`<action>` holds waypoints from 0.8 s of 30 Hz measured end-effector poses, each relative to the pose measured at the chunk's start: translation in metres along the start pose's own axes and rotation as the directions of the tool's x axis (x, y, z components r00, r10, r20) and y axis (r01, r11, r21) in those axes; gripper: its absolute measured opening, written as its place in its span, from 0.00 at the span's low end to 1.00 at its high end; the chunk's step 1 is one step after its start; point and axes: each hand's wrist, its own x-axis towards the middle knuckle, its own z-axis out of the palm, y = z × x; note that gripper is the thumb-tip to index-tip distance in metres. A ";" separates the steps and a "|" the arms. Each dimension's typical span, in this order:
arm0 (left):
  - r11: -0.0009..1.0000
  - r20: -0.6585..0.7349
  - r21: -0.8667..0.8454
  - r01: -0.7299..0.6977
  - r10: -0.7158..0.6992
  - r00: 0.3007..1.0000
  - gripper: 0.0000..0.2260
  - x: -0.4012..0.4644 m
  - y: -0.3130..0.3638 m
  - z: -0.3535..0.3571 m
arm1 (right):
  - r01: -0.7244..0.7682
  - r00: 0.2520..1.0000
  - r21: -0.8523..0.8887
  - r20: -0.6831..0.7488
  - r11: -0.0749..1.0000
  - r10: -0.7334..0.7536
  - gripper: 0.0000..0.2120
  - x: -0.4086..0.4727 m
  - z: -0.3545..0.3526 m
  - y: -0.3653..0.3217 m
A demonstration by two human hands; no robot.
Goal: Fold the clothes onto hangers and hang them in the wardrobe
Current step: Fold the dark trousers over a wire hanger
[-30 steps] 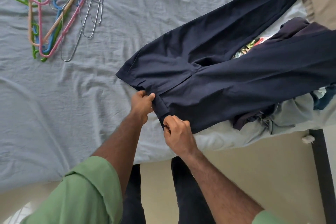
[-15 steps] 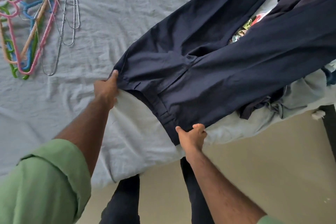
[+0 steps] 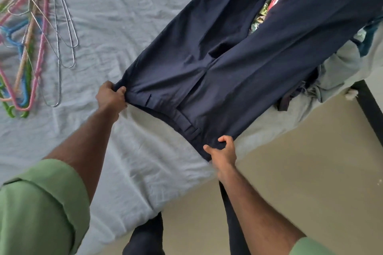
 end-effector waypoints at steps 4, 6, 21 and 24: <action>0.991 -0.012 0.111 -0.075 0.077 0.997 0.06 0.010 -0.014 -0.033 | 0.001 0.989 -0.016 0.151 1.000 0.001 0.24 -0.032 0.021 0.025; 0.978 0.007 0.178 -0.110 0.110 0.994 0.06 0.013 -0.026 -0.050 | 0.013 0.986 -0.049 0.166 0.999 -0.005 0.24 -0.043 0.032 0.031; 0.395 0.432 0.482 -0.782 0.670 0.604 0.18 -0.011 -0.019 -0.034 | 0.760 0.614 -0.359 0.123 0.542 -0.779 0.06 -0.035 0.078 -0.034; 0.200 0.665 0.420 -0.885 0.596 0.450 0.24 -0.014 0.004 0.001 | 0.840 0.501 -0.321 0.153 0.437 -0.852 0.06 -0.017 0.108 -0.075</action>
